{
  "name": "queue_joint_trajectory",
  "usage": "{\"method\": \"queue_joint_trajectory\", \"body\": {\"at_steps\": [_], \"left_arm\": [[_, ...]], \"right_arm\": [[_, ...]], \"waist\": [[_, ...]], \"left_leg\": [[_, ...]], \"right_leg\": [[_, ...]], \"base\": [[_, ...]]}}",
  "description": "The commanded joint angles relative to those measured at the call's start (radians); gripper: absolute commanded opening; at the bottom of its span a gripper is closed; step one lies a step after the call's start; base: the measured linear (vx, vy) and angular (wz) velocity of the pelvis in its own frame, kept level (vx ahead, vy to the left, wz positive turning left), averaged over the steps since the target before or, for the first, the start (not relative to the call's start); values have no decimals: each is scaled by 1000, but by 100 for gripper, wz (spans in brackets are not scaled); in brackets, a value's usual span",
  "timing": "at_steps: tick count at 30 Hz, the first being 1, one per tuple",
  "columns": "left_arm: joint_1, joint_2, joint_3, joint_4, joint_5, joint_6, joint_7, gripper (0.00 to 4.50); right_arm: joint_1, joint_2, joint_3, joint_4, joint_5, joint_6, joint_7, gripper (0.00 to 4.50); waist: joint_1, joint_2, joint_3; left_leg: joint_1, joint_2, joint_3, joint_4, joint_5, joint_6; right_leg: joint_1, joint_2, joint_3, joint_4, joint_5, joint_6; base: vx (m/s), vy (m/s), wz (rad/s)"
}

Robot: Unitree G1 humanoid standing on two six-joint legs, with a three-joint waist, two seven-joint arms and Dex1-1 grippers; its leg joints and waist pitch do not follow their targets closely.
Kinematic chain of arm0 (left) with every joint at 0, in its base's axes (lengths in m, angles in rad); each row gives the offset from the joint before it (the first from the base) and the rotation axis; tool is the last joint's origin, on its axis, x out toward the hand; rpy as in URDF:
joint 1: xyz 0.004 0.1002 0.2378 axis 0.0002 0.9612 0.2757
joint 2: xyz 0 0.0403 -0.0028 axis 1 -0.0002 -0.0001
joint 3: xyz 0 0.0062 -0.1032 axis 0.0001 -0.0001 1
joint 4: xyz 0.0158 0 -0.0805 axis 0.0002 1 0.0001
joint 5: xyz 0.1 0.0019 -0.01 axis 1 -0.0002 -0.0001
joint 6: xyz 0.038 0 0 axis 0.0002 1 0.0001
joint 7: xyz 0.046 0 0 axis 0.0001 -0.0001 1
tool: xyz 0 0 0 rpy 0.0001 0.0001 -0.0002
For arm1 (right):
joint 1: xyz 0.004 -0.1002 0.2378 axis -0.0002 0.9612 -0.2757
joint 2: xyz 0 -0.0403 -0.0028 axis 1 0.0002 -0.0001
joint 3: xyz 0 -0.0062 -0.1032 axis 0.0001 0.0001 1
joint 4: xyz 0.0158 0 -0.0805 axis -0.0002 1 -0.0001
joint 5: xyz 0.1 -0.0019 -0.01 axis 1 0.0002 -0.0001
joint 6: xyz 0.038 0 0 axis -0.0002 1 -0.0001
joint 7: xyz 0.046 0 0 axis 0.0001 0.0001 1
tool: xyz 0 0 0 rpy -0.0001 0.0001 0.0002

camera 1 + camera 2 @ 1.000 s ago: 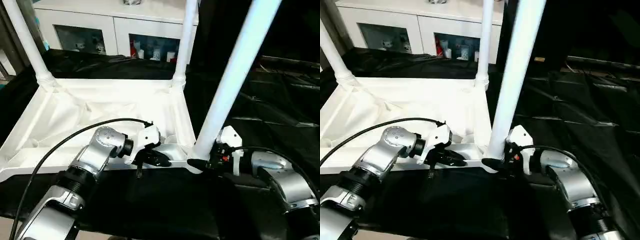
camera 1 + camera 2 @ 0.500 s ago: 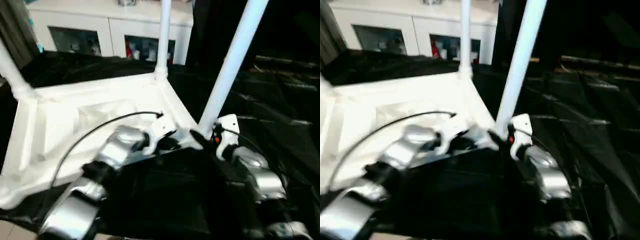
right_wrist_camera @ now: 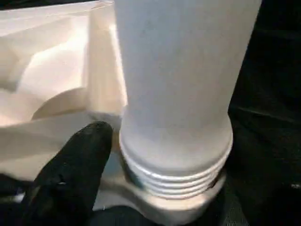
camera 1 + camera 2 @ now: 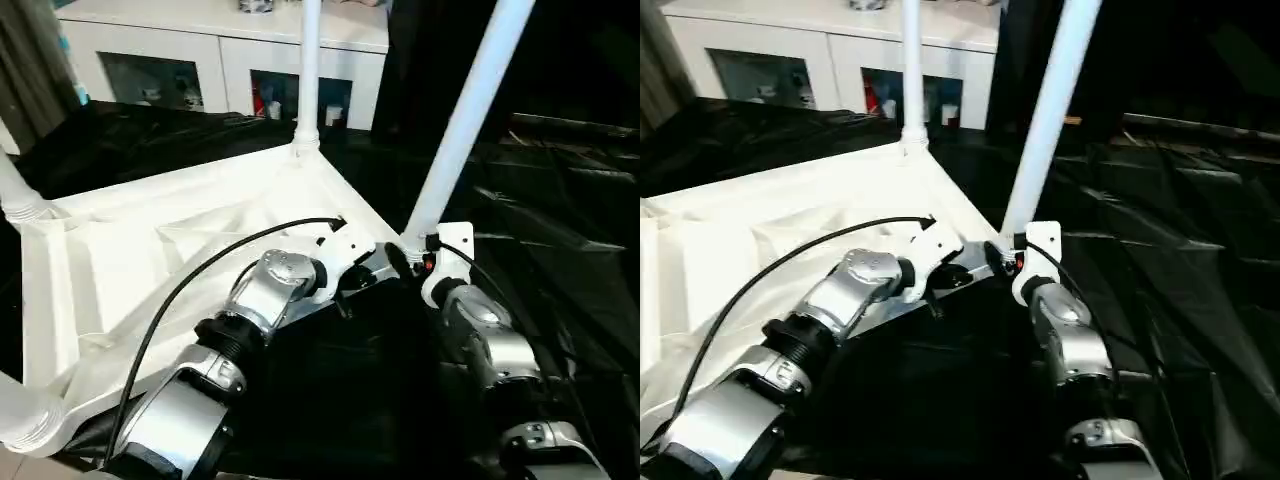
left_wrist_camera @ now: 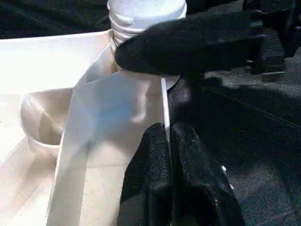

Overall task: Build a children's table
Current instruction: Rotate leg to tighten

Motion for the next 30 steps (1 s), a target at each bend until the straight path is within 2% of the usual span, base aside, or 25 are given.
{"method": "queue_joint_trajectory", "body": {"at_steps": [1, 3, 6, 8, 10, 12, 17, 23, 24, 26, 30], "left_arm": [[6, 13, 2, -16, -20, -40, -53, 0], [26, 49, -5, -34, -37, -80, -141, 0], [43, 84, -17, -46, -51, -135, -231, 0], [60, 116, -25, -76, -75, -157, -326, 0], [80, 156, -38, -119, -98, -159, -424, 0], [92, 176, -46, -142, -105, -156, -468, 0], [108, 202, -44, -160, -116, -155, -517, 0], [122, 216, -45, -182, -119, -153, -546, 0], [122, 216, -45, -182, -119, -153, -546, 0], [128, 221, -46, -198, -123, -145, -557, 0], [138, 228, -47, -221, -120, -140, -562, 0]], "right_arm": [[32, -43, 40, -63, 9, 28, 110, 386], [74, -121, 57, -143, 17, 30, 222, 386], [103, -183, 69, -203, 30, 32, 314, 386], [123, -229, 74, -251, 57, 46, 397, 386], [156, -297, 107, -316, 82, 76, 519, 386], [173, -328, 125, -344, 85, 86, 572, 386], [189, -361, 145, -372, 94, 104, 644, 386], [189, -365, 156, -370, 91, 102, 661, 386], [189, -365, 156, -370, 91, 102, 661, 353], [185, -359, 160, -369, 92, 107, 660, 353], [177, -337, 168, -356, 86, 111, 662, 305]], "waist": [[2, -8, -60], [8, -10, -59], [12, -10, -59], [11, -8, -58], [13, -6, -57], [18, -5, -55], [18, -8, -55], [17, -10, -54], [18, -14, -55], [18, -13, -55], [19, -12, -56]], "left_leg": [[9, 33, -15, -71, -221, 39], [7, 33, -15, -70, -209, 50], [4, 32, -15, -68, -196, 74], [8, 37, -14, -68, -203, 75], [9, 39, -14, -70, -211, 74], [12, 43, -14, -71, -222, 76], [11, 43, -16, -73, -247, 51], [10, 42, -16, -73, -238, 48], [9, 42, -16, -73, -234, 48], [8, 43, -17, -73, -225, 50], [9, 42, -15, -72, -209, 53]], "right_leg": [[45, -54, 40, -78, -270, -179], [51, -53, 39, -78, -257, -175], [51, -54, 39, -75, -236, -186], [47, -55, 41, -74, -248, -192], [48, -55, 41, -73, -251, -201], [45, -56, 43, -73, -252, -207], [43, -59, 42, -76, -312, -197], [41, -60, 42, -78, -330, -184], [42, -60, 42, -77, -326, -184], [42, -61, 42, -74, -314, -187], [42, -58, 42, -70, -277, -198]], "base": [[0, 0, 0], [0, 0, 0], [0, 0, 0], [0, 0, 0], [0, 0, 0], [0, 0, 0], [0, 0, 0], [0, 0, 0], [0, 0, 0], [0, 0, 0], [0, 0, 0]]}}
